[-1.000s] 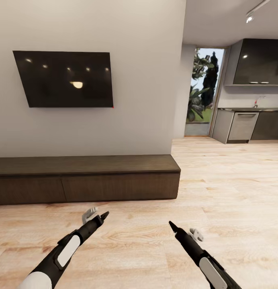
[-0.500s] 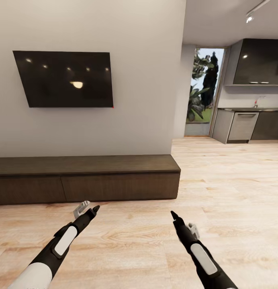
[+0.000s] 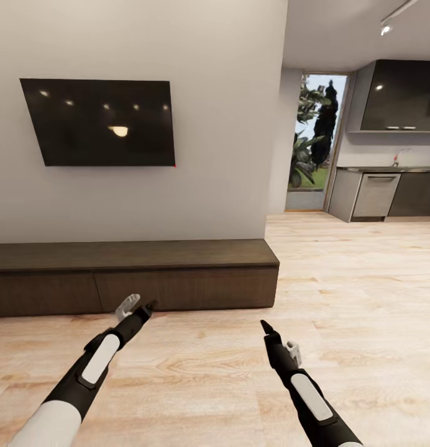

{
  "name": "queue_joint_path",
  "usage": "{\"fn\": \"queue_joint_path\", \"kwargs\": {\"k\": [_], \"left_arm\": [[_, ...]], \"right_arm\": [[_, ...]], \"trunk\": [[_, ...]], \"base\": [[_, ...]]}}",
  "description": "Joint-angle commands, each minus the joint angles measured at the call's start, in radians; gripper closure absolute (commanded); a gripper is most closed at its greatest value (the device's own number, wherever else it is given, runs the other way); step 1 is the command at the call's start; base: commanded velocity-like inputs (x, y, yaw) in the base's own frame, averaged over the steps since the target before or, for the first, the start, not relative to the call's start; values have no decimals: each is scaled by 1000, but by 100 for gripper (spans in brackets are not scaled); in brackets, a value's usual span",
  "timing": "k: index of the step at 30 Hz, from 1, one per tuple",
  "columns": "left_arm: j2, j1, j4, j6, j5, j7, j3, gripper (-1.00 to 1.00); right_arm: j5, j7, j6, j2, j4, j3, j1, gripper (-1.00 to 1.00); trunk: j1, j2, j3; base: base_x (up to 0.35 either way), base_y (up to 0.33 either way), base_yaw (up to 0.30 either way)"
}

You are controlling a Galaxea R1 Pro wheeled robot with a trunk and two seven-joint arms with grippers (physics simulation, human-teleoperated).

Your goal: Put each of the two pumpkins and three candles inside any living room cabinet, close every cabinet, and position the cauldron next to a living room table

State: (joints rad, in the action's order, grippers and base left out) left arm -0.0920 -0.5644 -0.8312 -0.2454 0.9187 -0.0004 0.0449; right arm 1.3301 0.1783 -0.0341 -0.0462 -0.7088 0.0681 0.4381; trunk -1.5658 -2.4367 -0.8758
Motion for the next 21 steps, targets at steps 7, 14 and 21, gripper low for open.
{"fn": "queue_joint_path", "kwargs": {"k": [7,14,21], "left_arm": [[-1,0,-111,-14,25,130,0,-100],[-5,0,-141,-48,176,199,-81,-100],[-6,0,-138,-93,290,314,-109,-100]], "right_arm": [[12,-6,-2,-5,-1,0,1,-100],[19,32,-1,-5,-1,-6,1,-100],[37,71,-3,-5,0,-2,1,-100]], "trunk": [[0,0,-1],[0,0,-1],[0,0,-1]], "base": [[0,0,0],[0,0,0],[0,0,0]]}}
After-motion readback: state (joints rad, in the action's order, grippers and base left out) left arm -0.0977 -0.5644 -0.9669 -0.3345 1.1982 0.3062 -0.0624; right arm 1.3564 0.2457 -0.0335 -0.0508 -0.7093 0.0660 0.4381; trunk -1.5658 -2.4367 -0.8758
